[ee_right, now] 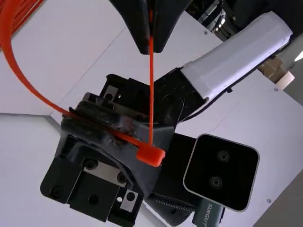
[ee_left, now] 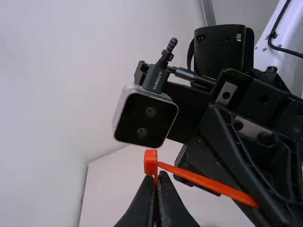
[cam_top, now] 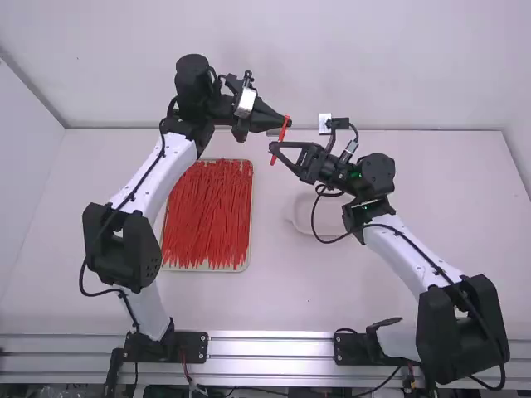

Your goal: Fasten the cable tie

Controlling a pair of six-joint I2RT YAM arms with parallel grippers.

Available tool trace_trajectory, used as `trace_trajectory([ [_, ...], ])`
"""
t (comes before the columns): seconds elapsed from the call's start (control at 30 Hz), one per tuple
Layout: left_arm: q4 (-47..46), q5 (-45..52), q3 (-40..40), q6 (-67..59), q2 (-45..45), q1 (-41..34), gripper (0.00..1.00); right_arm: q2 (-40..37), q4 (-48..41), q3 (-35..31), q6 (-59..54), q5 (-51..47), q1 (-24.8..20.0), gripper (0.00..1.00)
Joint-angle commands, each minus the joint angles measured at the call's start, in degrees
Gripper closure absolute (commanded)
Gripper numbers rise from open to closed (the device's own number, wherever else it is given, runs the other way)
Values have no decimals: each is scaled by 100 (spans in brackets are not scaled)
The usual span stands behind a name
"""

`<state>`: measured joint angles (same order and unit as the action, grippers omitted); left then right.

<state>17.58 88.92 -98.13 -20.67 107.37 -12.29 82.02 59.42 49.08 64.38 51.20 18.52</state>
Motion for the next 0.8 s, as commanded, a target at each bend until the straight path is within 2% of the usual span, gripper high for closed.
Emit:
trace_trajectory([
  [0.0,17,83,44,-44,-33,-79,98,2,74,166,39,-24,-35,100],
  [0.5,269,85,372,-138,-33,-87,98,2,181,166,136,-155,-57,100],
  [0.77,297,85,354,28,-33,-83,98,2,140,164,138,-11,-210,100],
])
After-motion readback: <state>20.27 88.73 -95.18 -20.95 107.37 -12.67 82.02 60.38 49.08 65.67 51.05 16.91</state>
